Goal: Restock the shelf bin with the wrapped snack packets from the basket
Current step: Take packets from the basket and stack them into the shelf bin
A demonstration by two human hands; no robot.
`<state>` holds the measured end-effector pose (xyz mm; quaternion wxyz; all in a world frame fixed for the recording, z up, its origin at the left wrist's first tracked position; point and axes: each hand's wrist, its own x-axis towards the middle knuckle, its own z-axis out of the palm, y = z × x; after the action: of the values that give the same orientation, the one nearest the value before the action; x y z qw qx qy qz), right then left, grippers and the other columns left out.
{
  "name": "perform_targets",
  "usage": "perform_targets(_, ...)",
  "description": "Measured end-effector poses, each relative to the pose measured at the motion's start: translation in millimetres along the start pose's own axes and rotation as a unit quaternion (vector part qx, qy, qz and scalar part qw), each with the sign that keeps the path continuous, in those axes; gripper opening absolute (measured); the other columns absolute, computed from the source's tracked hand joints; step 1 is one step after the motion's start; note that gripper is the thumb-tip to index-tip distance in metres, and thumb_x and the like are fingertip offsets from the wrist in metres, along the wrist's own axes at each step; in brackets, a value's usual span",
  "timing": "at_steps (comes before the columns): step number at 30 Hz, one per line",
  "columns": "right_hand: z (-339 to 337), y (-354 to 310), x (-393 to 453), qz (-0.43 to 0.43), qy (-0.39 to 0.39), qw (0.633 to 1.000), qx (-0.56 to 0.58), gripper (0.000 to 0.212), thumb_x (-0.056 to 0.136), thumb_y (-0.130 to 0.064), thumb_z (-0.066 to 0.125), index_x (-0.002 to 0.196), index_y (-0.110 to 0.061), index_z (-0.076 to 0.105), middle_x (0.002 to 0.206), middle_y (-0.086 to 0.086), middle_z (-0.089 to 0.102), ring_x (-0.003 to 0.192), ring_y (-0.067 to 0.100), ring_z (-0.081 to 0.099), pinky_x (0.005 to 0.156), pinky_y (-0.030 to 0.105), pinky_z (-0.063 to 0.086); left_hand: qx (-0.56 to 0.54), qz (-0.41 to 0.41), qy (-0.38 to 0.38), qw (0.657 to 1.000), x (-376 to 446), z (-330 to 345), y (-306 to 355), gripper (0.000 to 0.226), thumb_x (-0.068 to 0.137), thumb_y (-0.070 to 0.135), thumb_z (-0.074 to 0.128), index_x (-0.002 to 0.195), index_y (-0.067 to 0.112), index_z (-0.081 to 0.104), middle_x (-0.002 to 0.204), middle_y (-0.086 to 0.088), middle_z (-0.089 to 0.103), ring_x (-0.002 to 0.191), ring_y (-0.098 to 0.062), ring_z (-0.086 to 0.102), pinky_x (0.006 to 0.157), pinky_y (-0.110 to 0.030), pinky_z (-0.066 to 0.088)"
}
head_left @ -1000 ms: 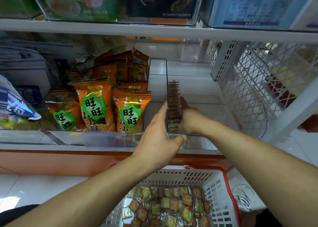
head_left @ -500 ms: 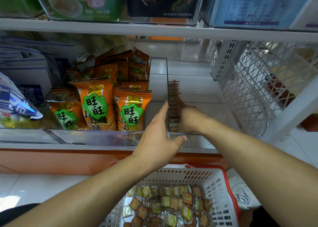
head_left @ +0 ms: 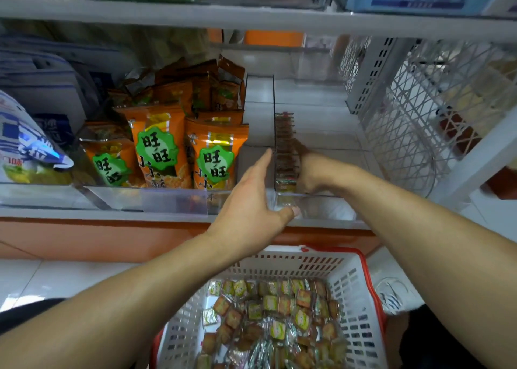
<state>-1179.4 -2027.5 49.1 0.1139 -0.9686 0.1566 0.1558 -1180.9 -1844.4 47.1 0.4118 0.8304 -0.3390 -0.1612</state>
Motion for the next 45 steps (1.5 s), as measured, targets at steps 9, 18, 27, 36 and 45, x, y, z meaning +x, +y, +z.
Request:
perform_targets(9, -18.7, 23.0, -107.7, -0.046, 0.151, 0.987, 0.038, 0.026, 0.070, -0.018, 0.081, 0.073, -0.025, 0.056, 0.065, -0.008, 0.062, 0.063, 0.010, 0.062, 0.053, 0.026, 0.044, 0.155, 0.049, 0.033, 0.986, -34.5, -15.2, 6.4, 0.053, 0.081, 0.034, 0.082, 0.126, 0.029, 0.054, 0.120, 0.008, 0.051, 0.119, -0.013, 0.047, 0.096, -0.030, 0.040)
perform_targets(18, 214.6, 43.6, -128.9, -0.072, -0.309, 0.946, -0.057, 0.050, 0.085, -0.009, 0.067, 0.132, -0.022, 0.054, 0.111, 0.001, 0.062, 0.099, 0.025, 0.058, 0.071, 0.023, 0.043, 0.274, 0.003, -0.295, 0.915, -54.9, 55.8, -47.8, 0.034, 0.088, 0.040, 0.072, 0.116, 0.027, 0.060, 0.118, 0.005, 0.064, 0.105, -0.018, 0.060, 0.086, -0.031, 0.050)
perform_targets(27, 347.8, 78.4, -133.4, -0.059, -0.303, 0.943, -0.125, 0.099, 0.079, -0.023, 0.073, 0.155, -0.038, 0.010, 0.161, 0.011, 0.030, 0.148, 0.038, 0.025, 0.121, 0.056, 0.018, 0.260, -0.185, -0.443, 0.838, -95.4, 169.7, -157.8, 0.028, 0.092, 0.040, 0.066, 0.109, 0.018, 0.061, 0.105, -0.003, 0.065, 0.101, -0.025, 0.063, 0.090, -0.036, 0.053)
perform_targets(36, 371.6, 83.8, -112.6, -0.045, -0.331, 0.942, -0.022, 0.111, 0.072, -0.032, 0.081, 0.155, -0.040, 0.008, 0.146, 0.013, 0.050, 0.126, 0.033, 0.053, 0.106, 0.046, 0.046, 0.150, -0.208, -0.440, 0.861, -123.3, 246.5, -181.3, 0.058, 0.090, 0.050, 0.070, 0.136, 0.017, 0.059, 0.136, -0.012, 0.063, 0.125, -0.031, 0.058, 0.105, -0.039, 0.048)
perform_targets(45, 362.2, 86.1, -101.4, 0.011, -0.354, 0.925, 0.136, 0.070, 0.073, -0.003, 0.074, 0.126, -0.033, 0.039, 0.119, 0.000, 0.058, 0.110, 0.023, 0.056, 0.097, 0.041, 0.049, 0.010, -0.313, -0.444, 0.839, -112.3, 262.5, -197.3, 0.025, 0.086, 0.040, 0.078, 0.101, 0.023, 0.067, 0.102, -0.003, 0.074, 0.085, -0.016, 0.068, 0.078, -0.030, 0.059)
